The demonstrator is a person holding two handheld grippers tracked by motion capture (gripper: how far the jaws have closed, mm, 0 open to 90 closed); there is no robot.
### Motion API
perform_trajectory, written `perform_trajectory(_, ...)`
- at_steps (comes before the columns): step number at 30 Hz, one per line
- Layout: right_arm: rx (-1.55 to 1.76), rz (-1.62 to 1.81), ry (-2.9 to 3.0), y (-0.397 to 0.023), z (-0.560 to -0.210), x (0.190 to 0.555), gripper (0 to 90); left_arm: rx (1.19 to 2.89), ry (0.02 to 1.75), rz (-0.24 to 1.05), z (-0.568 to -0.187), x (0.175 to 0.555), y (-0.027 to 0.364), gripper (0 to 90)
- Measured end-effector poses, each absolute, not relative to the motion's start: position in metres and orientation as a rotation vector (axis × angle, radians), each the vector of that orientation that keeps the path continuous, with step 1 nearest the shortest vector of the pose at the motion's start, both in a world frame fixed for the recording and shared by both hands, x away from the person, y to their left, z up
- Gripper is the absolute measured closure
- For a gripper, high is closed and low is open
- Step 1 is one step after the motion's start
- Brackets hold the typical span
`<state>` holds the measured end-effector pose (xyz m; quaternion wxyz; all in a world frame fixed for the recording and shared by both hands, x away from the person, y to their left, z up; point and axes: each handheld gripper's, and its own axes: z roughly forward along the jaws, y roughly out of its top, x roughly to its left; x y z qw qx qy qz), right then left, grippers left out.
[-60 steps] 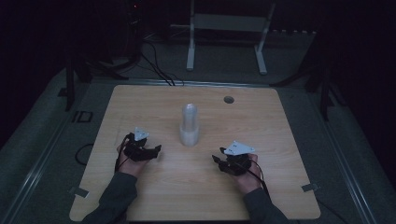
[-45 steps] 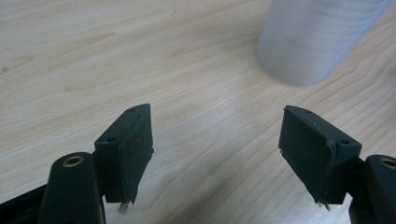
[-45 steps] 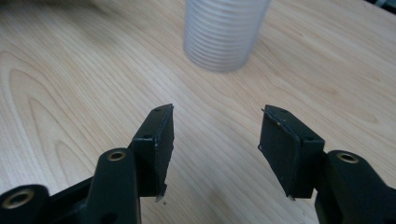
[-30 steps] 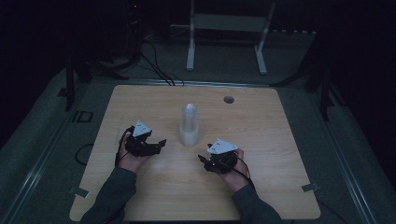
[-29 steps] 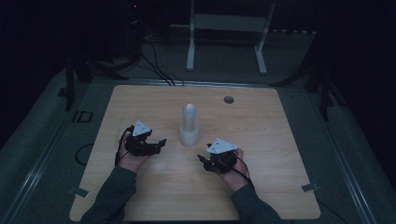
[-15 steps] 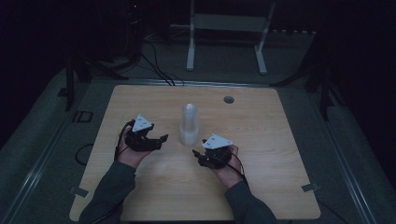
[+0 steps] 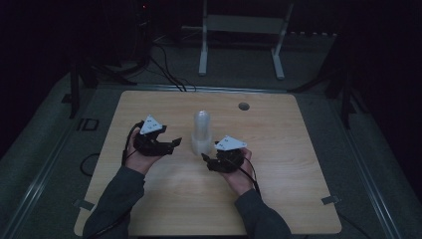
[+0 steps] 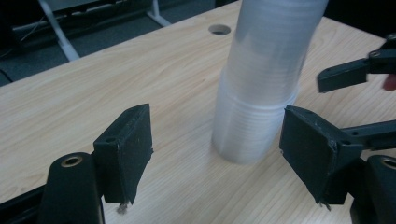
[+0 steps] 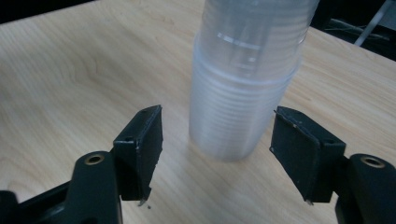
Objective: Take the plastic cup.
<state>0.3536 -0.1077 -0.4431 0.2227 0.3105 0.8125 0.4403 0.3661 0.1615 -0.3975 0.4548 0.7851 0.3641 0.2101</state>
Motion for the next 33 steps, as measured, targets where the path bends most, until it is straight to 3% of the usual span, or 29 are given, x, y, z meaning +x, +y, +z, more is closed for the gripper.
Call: perform_trajectory(33, 0.846, 1.224, 2.256, -0.108, -0.439, 0.379, 30.0, 1.953, 0.77, 0.487, -0.37, 0.389, 0.122, 22.6)
